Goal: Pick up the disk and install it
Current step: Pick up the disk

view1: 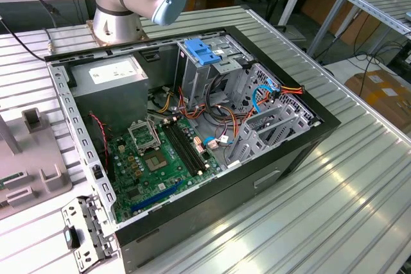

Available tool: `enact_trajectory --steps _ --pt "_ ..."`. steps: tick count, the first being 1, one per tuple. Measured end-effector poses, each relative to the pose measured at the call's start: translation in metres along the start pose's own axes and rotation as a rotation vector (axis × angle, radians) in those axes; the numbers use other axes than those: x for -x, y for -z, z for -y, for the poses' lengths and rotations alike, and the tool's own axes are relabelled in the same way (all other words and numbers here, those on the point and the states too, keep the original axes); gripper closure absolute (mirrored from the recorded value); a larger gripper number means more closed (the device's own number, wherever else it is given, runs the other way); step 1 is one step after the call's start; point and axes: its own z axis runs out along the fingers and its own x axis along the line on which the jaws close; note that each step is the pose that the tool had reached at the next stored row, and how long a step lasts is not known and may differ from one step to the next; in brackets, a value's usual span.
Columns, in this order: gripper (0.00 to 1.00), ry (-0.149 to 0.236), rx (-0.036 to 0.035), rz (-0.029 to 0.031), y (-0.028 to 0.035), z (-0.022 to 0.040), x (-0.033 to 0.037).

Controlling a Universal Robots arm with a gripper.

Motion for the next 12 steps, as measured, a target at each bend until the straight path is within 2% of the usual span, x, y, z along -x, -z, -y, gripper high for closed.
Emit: enact_trajectory --steps 12 --pt "0.89 0.071 0.0017 -0.0031 0.0000 0.0000 0.0000"
